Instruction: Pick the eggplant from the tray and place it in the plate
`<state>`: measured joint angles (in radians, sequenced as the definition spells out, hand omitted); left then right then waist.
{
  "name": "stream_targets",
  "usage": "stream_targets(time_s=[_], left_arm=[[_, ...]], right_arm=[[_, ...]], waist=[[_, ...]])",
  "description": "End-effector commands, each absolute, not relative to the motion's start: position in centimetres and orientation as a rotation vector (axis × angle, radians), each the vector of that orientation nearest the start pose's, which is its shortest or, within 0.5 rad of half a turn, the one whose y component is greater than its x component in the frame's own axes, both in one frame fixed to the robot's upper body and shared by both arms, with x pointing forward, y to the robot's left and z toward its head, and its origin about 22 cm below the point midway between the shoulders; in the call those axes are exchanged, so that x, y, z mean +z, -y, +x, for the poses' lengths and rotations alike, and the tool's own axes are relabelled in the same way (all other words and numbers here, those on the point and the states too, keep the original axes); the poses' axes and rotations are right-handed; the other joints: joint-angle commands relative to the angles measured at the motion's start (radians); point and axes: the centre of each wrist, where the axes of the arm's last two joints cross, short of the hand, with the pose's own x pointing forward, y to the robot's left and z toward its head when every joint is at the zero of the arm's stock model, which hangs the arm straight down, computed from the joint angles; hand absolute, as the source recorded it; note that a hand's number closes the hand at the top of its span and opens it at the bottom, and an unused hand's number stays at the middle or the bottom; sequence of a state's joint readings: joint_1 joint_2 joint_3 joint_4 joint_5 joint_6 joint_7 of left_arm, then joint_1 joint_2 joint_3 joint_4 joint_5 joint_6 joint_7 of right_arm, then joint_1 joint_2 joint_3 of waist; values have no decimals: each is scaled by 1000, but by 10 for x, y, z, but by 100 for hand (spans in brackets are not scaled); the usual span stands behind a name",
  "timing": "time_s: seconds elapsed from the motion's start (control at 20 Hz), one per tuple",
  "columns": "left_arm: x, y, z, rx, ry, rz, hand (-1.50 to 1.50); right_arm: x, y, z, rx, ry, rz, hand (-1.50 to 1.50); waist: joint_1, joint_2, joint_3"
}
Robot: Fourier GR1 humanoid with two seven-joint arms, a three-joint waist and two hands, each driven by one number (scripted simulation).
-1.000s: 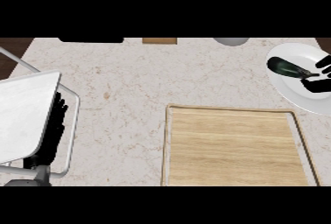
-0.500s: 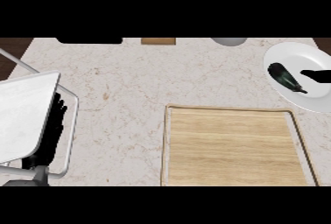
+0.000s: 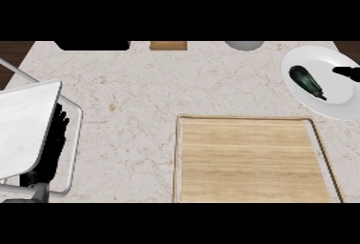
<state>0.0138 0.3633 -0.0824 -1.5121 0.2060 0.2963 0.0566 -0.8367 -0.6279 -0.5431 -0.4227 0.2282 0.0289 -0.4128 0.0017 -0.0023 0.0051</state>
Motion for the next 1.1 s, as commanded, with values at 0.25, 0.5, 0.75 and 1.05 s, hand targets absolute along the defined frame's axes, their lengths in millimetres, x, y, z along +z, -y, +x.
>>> stream_targets(time_s=[0.25,0.5,0.75,1.05], left_arm=[[25,-286,262,-85,1403,179,0],[25,-268,275,-83,1441,187,0],[18,-283,276,-76,1420,171,0],[28,-276,276,-80,1439,182,0]], right_arm=[[108,505,342,-56,1727,-473,-150],[103,510,336,-47,1763,-494,-150],[81,519,318,-74,1753,-519,-150],[102,544,301,-63,1703,-569,-150]], waist=[[6,15,-2],[6,17,-2],[3,18,-2],[11,18,-1]])
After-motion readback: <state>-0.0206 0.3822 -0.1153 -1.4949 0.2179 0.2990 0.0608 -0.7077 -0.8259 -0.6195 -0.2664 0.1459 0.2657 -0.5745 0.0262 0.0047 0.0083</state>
